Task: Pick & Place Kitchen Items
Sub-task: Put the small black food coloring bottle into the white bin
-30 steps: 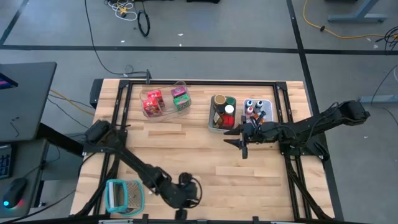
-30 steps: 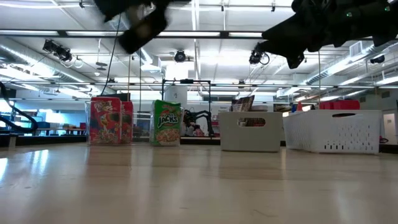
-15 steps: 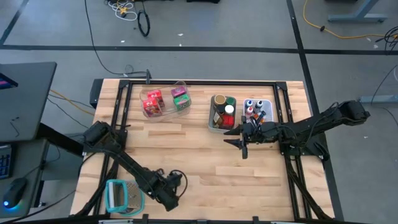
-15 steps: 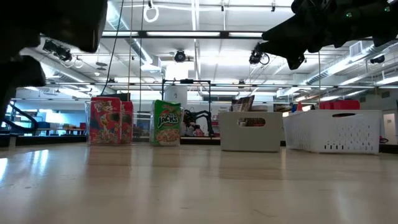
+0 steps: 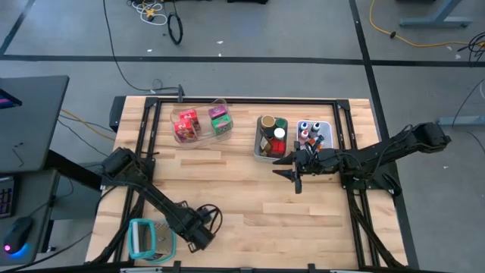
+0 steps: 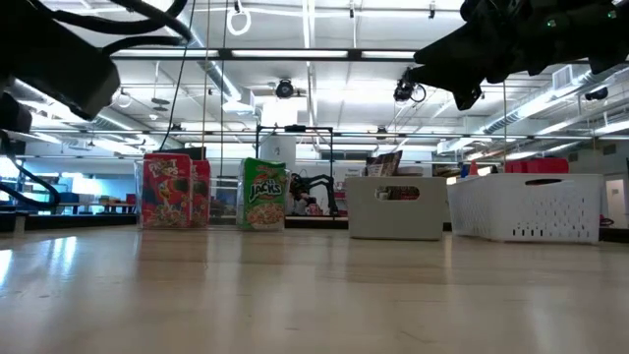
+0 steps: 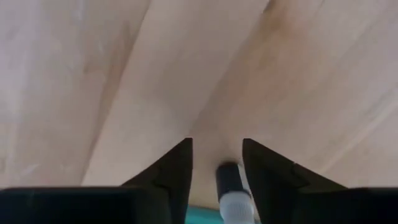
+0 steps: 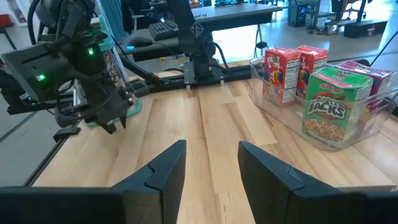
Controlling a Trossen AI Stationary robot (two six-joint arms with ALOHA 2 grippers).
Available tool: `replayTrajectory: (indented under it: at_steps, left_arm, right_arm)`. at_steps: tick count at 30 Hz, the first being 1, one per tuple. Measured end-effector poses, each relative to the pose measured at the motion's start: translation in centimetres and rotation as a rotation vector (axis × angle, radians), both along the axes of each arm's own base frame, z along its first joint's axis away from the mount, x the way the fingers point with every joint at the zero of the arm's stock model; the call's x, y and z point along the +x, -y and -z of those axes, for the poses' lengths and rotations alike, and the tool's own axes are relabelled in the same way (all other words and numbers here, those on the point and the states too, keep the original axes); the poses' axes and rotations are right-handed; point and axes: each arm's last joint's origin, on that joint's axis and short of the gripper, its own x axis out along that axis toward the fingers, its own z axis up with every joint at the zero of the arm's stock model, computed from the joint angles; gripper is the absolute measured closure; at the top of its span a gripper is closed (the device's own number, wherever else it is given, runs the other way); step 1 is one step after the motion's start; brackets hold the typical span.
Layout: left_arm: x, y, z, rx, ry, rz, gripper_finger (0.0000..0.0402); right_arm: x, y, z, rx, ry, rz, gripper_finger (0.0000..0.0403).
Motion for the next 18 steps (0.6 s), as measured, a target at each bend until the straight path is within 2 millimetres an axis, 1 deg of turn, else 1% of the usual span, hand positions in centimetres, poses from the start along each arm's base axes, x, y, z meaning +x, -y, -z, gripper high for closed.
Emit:
replayTrajectory:
  at_steps: [4, 8, 14, 18]
  left_arm:
    - [-0.2, 0.1, 0.0, -0.044, -0.043, -0.013, 0.0230]
    - [-0.4, 0.4, 0.0, -0.082, -0.086, -0.040, 0.0215]
    - [-0.9, 0.9, 0.0, -0.087, -0.097, -0.038, 0.0209]
    - [-1.3, 1.4, 0.0, -0.059, -0.072, -0.019, 0.0209]
  right_arm:
    - [0.0, 0.0, 0.0, 0.000, 0.000, 0.000, 0.0248]
    - [0.0, 0.0, 0.0, 0.000, -0.001, 0.000, 0.0248]
    - [0.0, 0.0, 0.1, -0.003, -0.015, 0.000, 0.0248]
    - [0.0, 0.0, 0.3, -0.005, -0.026, 0.000, 0.0248]
